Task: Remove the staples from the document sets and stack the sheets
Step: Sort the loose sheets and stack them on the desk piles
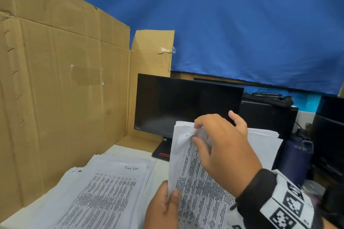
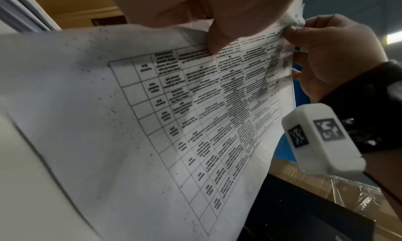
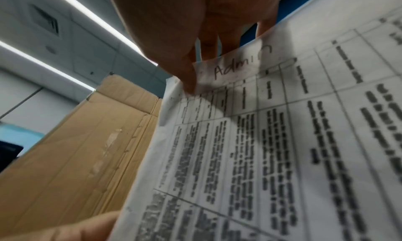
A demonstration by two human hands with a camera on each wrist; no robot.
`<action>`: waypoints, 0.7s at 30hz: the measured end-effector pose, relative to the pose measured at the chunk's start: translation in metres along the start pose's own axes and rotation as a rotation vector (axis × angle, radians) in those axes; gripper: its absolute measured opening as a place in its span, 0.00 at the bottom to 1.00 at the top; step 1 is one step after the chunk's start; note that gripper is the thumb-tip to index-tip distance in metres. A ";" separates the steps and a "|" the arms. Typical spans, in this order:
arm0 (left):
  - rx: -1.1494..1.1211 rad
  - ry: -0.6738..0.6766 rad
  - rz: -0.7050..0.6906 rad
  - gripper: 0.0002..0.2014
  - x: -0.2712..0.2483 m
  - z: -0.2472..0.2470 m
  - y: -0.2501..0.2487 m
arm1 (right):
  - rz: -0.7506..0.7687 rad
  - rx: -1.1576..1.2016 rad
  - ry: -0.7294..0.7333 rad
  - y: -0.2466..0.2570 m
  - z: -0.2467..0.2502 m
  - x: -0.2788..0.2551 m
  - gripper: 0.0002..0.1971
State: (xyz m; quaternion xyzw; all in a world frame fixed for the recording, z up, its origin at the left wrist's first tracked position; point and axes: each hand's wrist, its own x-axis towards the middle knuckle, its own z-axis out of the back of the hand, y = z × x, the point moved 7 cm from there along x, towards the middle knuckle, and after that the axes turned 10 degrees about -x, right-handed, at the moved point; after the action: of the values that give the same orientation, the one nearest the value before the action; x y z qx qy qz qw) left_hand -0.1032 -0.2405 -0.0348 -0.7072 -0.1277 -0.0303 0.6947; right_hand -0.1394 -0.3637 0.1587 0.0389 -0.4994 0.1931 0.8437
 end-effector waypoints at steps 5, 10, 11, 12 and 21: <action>-0.031 0.020 -0.012 0.10 0.004 0.001 -0.003 | 0.201 -0.056 0.014 0.003 -0.006 0.010 0.05; -0.081 0.016 -0.005 0.09 0.006 0.002 -0.001 | 0.328 -0.078 0.044 0.012 -0.010 0.018 0.04; -0.089 0.013 -0.002 0.10 0.007 0.001 0.000 | 0.338 -0.057 0.055 0.013 -0.010 0.020 0.04; -0.092 0.007 0.002 0.10 0.007 0.001 0.001 | 0.338 -0.014 0.074 0.014 -0.009 0.021 0.05; -0.122 -0.037 0.021 0.14 0.007 0.002 0.005 | 0.437 0.125 0.261 0.016 0.000 0.020 0.05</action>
State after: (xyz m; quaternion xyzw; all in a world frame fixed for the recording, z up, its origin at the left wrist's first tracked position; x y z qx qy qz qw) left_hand -0.0959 -0.2376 -0.0385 -0.7502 -0.1308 -0.0176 0.6479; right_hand -0.1364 -0.3436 0.1735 -0.0432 -0.3697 0.4047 0.8353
